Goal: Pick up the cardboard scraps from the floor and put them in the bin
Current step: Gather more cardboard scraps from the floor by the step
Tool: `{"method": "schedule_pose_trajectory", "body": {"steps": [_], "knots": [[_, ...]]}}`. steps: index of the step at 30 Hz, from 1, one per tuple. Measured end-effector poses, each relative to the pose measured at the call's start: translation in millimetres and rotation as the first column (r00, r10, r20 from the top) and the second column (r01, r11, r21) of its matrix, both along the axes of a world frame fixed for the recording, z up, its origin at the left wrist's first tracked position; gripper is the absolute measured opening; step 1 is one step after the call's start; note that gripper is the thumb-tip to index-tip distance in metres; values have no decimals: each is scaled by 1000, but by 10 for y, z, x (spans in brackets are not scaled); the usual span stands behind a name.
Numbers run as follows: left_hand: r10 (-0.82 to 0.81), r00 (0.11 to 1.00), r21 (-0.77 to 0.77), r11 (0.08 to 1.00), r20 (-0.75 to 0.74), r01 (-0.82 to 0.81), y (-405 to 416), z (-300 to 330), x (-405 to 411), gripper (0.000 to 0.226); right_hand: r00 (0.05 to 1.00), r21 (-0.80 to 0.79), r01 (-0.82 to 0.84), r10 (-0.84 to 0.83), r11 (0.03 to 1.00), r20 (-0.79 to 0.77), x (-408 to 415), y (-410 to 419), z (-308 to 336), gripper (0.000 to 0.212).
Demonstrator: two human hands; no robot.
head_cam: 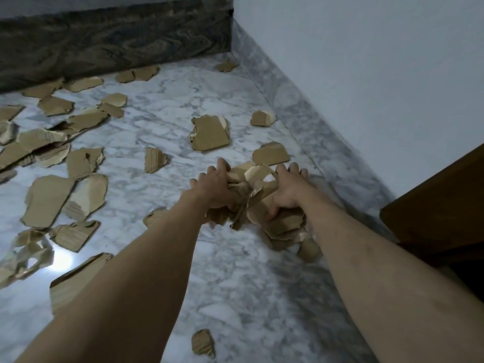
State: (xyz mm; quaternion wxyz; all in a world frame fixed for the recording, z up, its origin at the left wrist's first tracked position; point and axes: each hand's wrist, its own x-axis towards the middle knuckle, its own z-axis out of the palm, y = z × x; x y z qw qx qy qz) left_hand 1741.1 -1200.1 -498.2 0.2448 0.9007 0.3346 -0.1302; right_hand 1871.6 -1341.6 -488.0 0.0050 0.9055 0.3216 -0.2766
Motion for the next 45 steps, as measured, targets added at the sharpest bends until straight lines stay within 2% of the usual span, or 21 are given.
{"method": "schedule_pose_trajectory", "body": {"steps": [2, 7, 8, 10, 13, 15, 16, 18, 21, 24, 26, 28, 29, 32, 35, 37, 38, 39, 41, 43, 45], "knots": [[89, 990, -136, 988, 106, -74, -2, 2, -49, 79, 999, 60, 31, -29, 998, -36, -41, 8, 28, 103], [258, 950, -275, 940, 177, -204, 73, 129, -205, 25, 984, 167, 153, -135, 974, -115, -16, -36, 120, 92], [294, 936, -316, 922, 191, -225, 95, 177, -255, 24, 975, 199, 193, -166, 961, -144, -6, -73, 121, 95], [364, 908, -408, 876, 208, -258, 159, 262, -375, 23, 942, 287, 311, -254, 906, -217, 43, -171, 118, 93], [473, 843, -514, 805, 256, -296, 226, 371, -601, 21, 833, 436, 543, -396, 718, -386, 75, -338, 295, 83], [538, 801, -580, 751, 262, -315, 220, 441, -760, 19, 782, 492, 619, -424, 612, -457, 108, -457, 437, 78], [558, 788, -610, 728, 260, -314, 207, 466, -833, 18, 770, 495, 634, -424, 594, -477, 125, -519, 491, 75], [562, 792, -631, 710, 239, -313, 168, 489, -948, 16, 767, 434, 623, -400, 651, -502, 92, -630, 552, 73], [533, 826, -594, 730, 185, -338, 109, 467, -1050, 21, 866, 326, 445, -309, 834, -392, -2, -744, 493, 91], [462, 875, -522, 786, 142, -331, 65, 440, -1087, 30, 912, 220, 276, -182, 936, -368, -200, -758, 376, 84], [408, 910, -431, 837, 80, -337, 70, 404, -1094, 33, 943, 113, 157, -115, 981, -314, -308, -729, 249, 95], [392, 919, -386, 855, 42, -347, 117, 339, -1111, 44, 956, 18, 133, -124, 991, -268, -356, -692, 68, 115], [386, 922, -361, 864, 31, -350, 146, 291, -1116, 50, 958, -10, 140, -138, 990, -251, -374, -677, 17, 115], [318, 946, -197, 925, -62, -324, 170, 138, -1095, 51, 981, -39, 106, -111, 994, -159, -396, -619, -9, 101], [297, 942, 11, 954, -154, -299, 134, 67, -1010, 50, 989, -39, 110, -114, 993, -93, -407, -585, -5, 96], [302, 931, 20, 952, -207, -305, 151, 85, -988, 53, 987, -12, 108, -108, 994, -115, -400, -568, -22, 93], [282, 933, -2, 957, -225, -290, 190, 61, -984, 62, 984, 20, 116, -112, 993, -140, -398, -566, -31, 93], [258, 938, -11, 963, -232, -268, 235, 26, -988, 71, 975, 74, 148, -133, 986, -179, -383, -567, -42, 91], [246, 942, -9, 967, -227, -255, 260, -21, -1019, 75, 934, 243, 294, -224, 924, -278, -356, -578, -33, 85], [268, 948, -32, 960, -173, -277, 224, -16, -1059, 70, 832, 360, 516, -354, 777, -427, -312, -602, 0, 80], [291, 950, -56, 953, -114, -298, 158, 32, -1082, 62, 720, 404, 672, -421, 621, -552, -270, -643, 36, 78]]}}
